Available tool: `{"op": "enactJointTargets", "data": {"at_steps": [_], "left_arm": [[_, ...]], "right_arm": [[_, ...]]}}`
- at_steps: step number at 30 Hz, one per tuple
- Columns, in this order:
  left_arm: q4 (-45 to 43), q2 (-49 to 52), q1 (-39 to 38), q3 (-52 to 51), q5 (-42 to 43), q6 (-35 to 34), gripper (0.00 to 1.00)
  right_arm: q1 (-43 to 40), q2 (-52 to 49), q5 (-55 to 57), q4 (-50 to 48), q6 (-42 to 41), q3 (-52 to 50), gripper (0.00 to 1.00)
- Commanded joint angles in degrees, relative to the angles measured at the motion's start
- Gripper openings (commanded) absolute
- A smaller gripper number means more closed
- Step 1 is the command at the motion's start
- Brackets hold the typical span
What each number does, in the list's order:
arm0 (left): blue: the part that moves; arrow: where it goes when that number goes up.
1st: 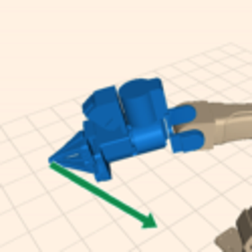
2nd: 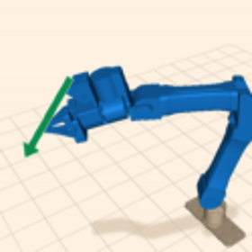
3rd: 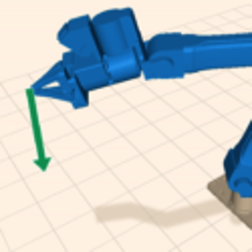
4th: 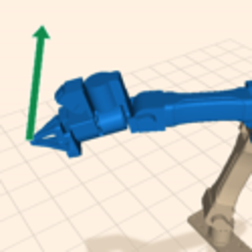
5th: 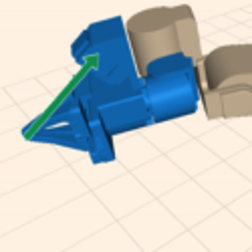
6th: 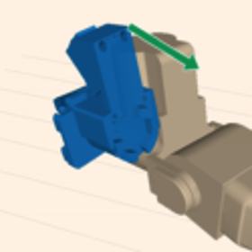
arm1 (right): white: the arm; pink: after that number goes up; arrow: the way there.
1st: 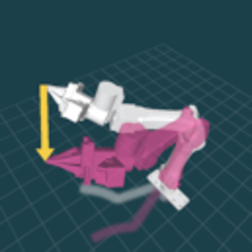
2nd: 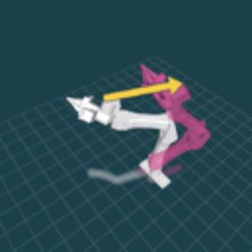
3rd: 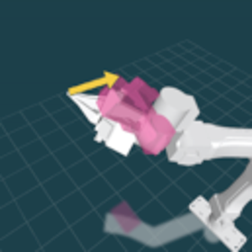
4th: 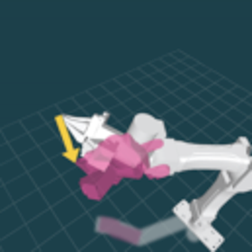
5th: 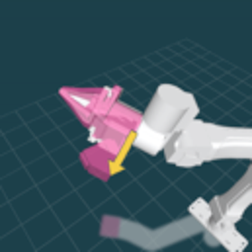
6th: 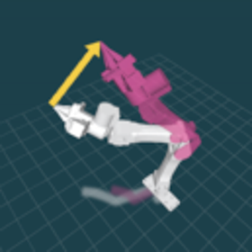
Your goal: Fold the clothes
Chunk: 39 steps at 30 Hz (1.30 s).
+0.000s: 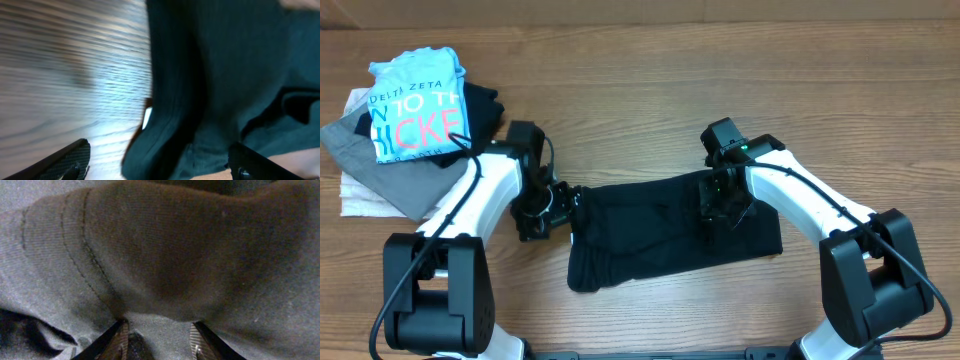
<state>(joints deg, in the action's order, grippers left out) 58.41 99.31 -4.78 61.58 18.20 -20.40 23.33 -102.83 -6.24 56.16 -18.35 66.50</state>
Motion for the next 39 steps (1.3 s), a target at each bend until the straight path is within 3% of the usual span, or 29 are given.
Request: {"op": "enactJointTargets", "data": {"at_steps": [1,5,11,17,21,25,31,39], "left_arm": [[-2.19,-0.74,-0.26,-3.48,4.68,3.56,0.91],[-7.08,-0.74,-1.11,-7.26,7.61,7.19,0.91],[-14.71,-0.70,-2.93,-12.41,10.40,7.10,0.91],[-16.50,-0.70,-3.19,-13.66,14.91,7.15,0.73],[-16.50,-0.70,-3.19,-13.66,15.26,7.15,0.71],[-16.35,-0.70,-3.13,-13.66,16.72,7.65,0.72],[-16.24,-0.70,-2.71,-13.66,16.85,10.21,0.82],[-18.14,-0.70,-0.26,-13.66,18.93,10.21,0.83]], "right_arm": [[-0.02,-0.13,-0.94,-0.59,0.79,-0.39,0.44],[-0.04,-0.11,-0.92,-0.61,0.79,-0.39,0.45],[-0.02,-0.11,-0.92,-0.61,0.79,-0.39,0.45],[-0.04,-0.13,-0.94,-0.59,0.76,-0.46,0.45],[-0.04,-0.11,-0.94,-0.52,0.76,-0.46,0.45],[-0.04,-0.13,-0.94,-0.33,0.76,-0.46,0.45],[-0.04,-0.13,-0.94,-0.24,0.76,-0.46,0.46],[-0.04,-0.11,-0.94,0.94,0.76,-0.46,0.46]]}}
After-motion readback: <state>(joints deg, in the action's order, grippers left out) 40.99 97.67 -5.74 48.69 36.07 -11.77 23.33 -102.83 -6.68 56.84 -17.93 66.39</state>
